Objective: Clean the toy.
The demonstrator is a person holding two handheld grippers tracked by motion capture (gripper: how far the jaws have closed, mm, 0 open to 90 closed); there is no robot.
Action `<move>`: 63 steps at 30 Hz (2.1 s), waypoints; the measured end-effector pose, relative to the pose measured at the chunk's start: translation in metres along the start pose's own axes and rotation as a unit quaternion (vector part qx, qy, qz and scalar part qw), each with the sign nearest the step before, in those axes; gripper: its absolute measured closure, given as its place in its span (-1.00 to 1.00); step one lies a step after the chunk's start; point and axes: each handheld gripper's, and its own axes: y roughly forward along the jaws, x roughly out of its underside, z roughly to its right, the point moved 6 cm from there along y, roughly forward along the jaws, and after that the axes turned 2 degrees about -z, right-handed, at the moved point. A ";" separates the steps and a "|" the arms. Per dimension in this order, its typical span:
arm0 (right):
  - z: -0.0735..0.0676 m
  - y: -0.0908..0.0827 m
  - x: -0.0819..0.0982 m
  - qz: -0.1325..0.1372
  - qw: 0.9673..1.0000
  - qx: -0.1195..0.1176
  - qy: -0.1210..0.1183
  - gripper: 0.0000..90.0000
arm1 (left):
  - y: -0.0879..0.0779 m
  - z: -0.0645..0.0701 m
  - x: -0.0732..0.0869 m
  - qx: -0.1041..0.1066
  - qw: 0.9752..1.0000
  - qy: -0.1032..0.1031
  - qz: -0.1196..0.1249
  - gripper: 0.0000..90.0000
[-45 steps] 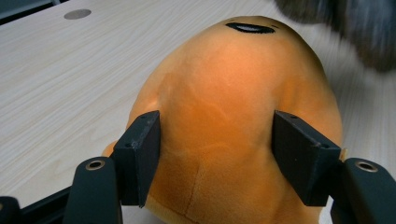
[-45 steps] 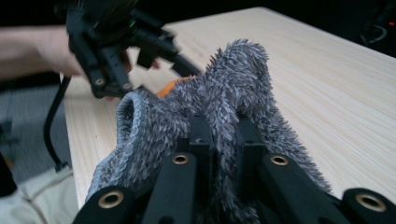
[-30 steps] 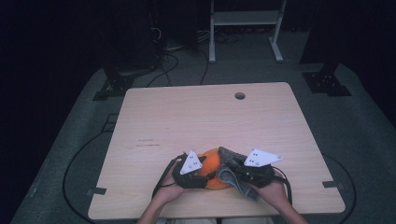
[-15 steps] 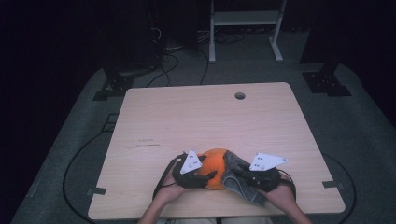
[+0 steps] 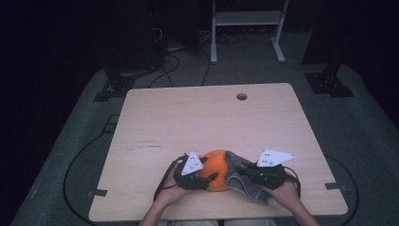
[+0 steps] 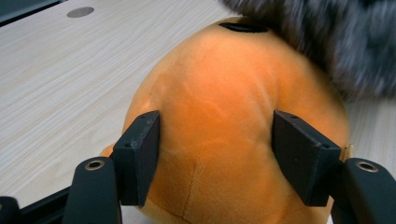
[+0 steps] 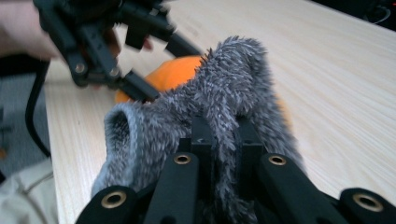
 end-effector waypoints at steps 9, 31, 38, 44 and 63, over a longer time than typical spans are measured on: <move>0.026 -0.005 0.019 -0.029 0.998 0.040 0.045 0.81 | 0.001 -0.001 0.000 0.004 1.000 -0.004 0.003 -0.24; 0.011 0.003 0.008 -0.024 1.000 0.002 0.015 0.81 | 0.001 0.001 0.001 0.004 1.000 -0.005 0.003 -0.24; 0.014 0.002 0.005 -0.016 1.000 0.007 0.020 0.81 | 0.000 0.000 0.002 0.009 1.000 0.001 0.000 -0.22; 0.023 -0.002 0.006 -0.007 0.999 0.004 0.041 0.81 | 0.000 0.003 0.001 0.012 1.000 0.011 -0.002 -0.20; 0.026 -0.005 0.024 -0.029 0.999 -0.010 0.038 0.81 | -0.002 0.001 -0.003 0.030 0.999 -0.027 0.007 -0.54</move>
